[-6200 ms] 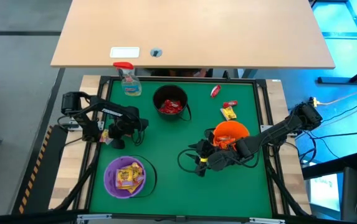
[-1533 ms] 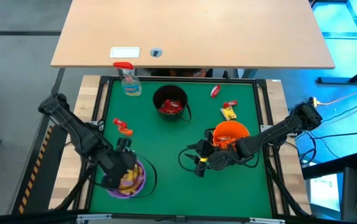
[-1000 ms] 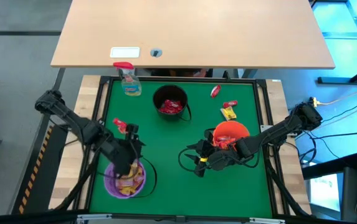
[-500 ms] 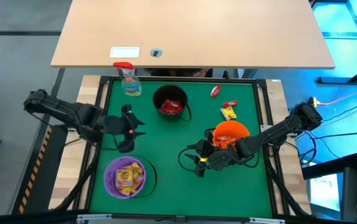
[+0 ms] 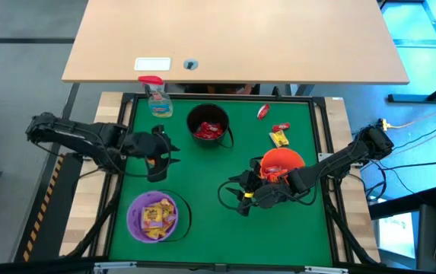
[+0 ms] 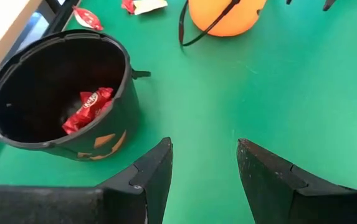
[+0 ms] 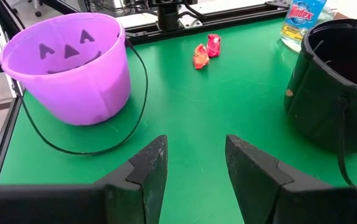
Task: Sort candy
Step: Put the red candy into the black bucket
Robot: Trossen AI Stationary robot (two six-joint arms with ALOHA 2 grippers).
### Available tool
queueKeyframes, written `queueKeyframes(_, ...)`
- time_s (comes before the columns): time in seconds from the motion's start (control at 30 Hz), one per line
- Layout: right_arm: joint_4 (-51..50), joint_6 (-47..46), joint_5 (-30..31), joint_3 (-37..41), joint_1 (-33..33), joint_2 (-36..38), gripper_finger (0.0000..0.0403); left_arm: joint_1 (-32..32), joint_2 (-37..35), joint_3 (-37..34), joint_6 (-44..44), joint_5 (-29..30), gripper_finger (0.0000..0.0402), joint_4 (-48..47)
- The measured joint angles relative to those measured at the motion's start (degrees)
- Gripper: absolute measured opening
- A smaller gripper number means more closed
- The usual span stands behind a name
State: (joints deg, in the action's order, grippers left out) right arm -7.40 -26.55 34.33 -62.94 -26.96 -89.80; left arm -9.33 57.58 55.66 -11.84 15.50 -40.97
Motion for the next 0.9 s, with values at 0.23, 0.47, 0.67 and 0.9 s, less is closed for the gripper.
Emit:
queueKeyframes(0.23, -0.1, -0.1, 0.0, 0.0, 0.0, 0.0, 0.0159, 0.3, 0.0, 0.0, -1.5, 0.0, 0.0167, 1.2)
queueKeyframes(0.47, -0.2, -0.1, 0.5, 0.0, 0.0, 0.0, 0.0159, 0.3, 0.0, 0.0, -1.5, 1.0, 0.0167, 1.1)
queueKeyframes(0.67, -0.1, -0.2, 0.8, 0.0, 0.0, -0.1, 0.0159, 0.4, 0.0, 0.2, -1.1, 1.5, 0.0167, 0.8)
queueKeyframes(0.9, -0.1, -0.2, 1.2, 0.0, 0.0, -0.2, 0.0159, 0.8, 0.0, 3.2, 1.7, 0.3, 0.0167, -1.7)
